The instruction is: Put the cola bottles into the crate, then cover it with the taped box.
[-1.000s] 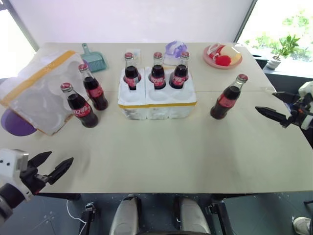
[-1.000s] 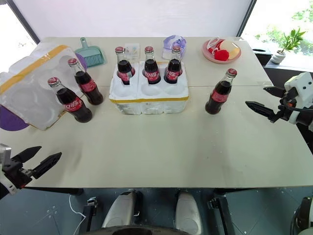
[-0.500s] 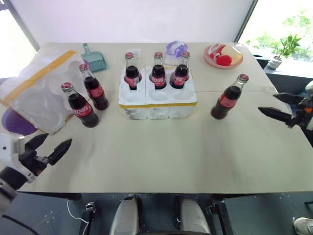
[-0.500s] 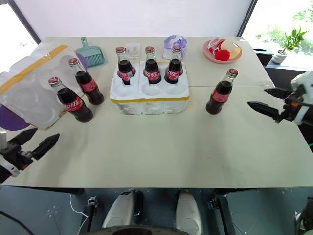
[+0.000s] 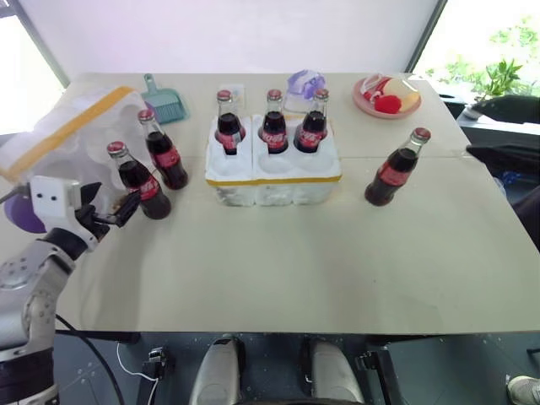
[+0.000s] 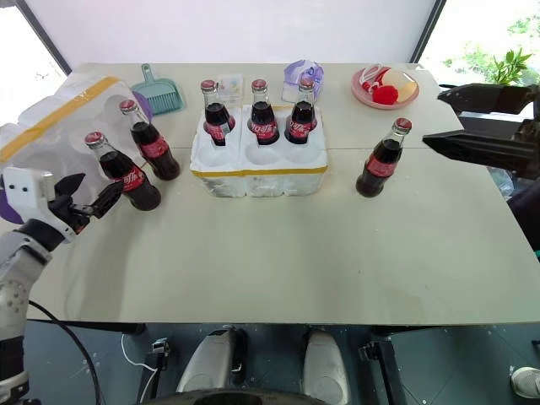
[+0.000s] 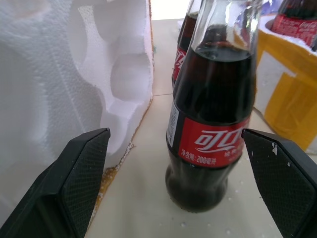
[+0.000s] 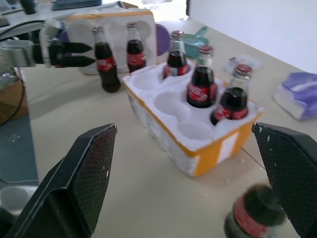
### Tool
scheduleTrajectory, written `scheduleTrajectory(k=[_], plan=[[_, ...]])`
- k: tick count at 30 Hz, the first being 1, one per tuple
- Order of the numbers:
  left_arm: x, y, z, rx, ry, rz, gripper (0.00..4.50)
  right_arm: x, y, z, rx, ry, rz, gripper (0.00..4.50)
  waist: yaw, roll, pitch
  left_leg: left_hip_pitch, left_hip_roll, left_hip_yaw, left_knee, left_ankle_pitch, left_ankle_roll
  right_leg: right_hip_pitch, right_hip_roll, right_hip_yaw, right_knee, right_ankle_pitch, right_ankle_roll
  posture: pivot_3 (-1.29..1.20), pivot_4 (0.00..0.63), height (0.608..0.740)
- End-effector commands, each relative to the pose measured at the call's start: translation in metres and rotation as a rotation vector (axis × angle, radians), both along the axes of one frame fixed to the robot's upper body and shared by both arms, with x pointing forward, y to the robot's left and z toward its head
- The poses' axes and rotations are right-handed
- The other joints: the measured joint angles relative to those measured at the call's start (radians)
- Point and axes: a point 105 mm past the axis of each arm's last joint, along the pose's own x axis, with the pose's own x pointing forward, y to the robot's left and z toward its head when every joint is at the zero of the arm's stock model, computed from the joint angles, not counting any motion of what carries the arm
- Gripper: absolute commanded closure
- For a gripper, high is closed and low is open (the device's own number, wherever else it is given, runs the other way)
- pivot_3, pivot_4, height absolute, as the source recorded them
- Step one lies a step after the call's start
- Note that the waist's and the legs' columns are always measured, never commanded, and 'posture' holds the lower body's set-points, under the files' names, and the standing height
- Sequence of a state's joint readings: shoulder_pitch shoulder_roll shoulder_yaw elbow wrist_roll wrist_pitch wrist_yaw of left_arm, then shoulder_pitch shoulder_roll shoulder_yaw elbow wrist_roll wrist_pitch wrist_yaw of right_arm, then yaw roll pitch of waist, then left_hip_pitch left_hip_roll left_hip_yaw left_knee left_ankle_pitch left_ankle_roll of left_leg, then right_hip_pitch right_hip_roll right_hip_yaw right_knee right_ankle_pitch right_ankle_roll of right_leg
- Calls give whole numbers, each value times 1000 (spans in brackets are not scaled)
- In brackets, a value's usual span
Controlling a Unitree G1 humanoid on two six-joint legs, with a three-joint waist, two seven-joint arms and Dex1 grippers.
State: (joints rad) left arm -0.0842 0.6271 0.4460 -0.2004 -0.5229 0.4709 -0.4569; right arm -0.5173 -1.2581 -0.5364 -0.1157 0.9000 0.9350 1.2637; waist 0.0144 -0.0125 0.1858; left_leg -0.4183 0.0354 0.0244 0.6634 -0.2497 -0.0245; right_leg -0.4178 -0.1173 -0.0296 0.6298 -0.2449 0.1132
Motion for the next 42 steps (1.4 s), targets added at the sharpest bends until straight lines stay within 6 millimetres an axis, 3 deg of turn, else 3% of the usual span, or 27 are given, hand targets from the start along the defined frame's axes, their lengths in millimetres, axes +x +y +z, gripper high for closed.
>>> scheduleTrajectory(k=[1, 13, 16, 18, 21, 28, 32, 34, 37, 40, 42], plan=[[12, -7, 8, 34, -43, -35, 57, -12, 9, 10, -13, -57, 30, 0, 0, 0, 0, 0, 0, 0, 0, 0, 0, 0, 0, 0, 0, 0, 0, 0, 150, 736], [35, -23, -1, 36, -32, -103, 57, -7, 16, 5, -2, -65, 29, 0, -1, 0, 0, 0, 0, 0, 0, 0, 0, 0, 0, 0, 1, 1, 1, 0, 150, 736], [35, -27, 0, 40, -42, -132, 816, -7, 20, 0, -22, -58, 42, 0, -2, 0, 0, -1, 0, 0, 1, 0, 0, 0, 0, 0, 1, 1, 1, 0, 150, 736], [33, -29, 2, 39, -46, -141, 1819, -8, 21, 0, -25, -57, 46, 0, -1, 0, 0, 0, 0, 0, 1, 0, 0, -1, 0, 0, 1, 1, 2, 0, 150, 736], [28, -32, 11, 29, -45, -185, 1840, -8, 23, 1, -21, -48, 54, 0, -1, 0, 0, -1, 0, 0, 0, 0, 0, -1, 0, 0, 1, 1, 2, 0, 150, 736], [-21, -78, 62, -42, 49, -648, 1840, -5, 24, -1, -31, -53, 43, 0, -2, -3, 2, -7, 0, -1, 1, 0, 0, -7, 0, 0, 2, 1, 2, 0, 150, 736], [-33, -114, 101, -70, 30, -899, 1840, -3, 25, -2, -28, -51, 42, 0, 1, -3, 2, -8, 0, -1, 2, 0, 0, -7, 0, -1, 2, 1, 2, 0, 150, 736], [-22, -130, 118, -100, -30, -934, 1840, -1, 25, -3, -22, -52, 38, 0, 1, -3, 2, -7, 0, -1, 3, 0, 0, -6, 0, -1, 2, 2, 3, 0, 150, 736], [13, -155, 140, -112, -140, -888, 1840, 3, 25, -3, 6, -64, 16, 0, 2, -4, 2, -7, -1, -2, 3, 0, 0, -4, 0, -1, 1, 3, 5, 0, 150, 736], [53, -180, 147, -71, -184, -770, 1840, 5, 30, -5, 26, -77, -5, 0, 0, -4, 2, -7, -1, -2, 4, 0, 0, -3, 0, -1, 1, 4, 6, 0, 150, 736], [68, -196, 145, -39, -186, -748, 1840, 1, 32, -6, 26, -81, 3, 0, -3, -4, 2, -7, -1, -2, 4, 0, 0, -4, 0, 0, 1, 4, 6, 0, 150, 736]])
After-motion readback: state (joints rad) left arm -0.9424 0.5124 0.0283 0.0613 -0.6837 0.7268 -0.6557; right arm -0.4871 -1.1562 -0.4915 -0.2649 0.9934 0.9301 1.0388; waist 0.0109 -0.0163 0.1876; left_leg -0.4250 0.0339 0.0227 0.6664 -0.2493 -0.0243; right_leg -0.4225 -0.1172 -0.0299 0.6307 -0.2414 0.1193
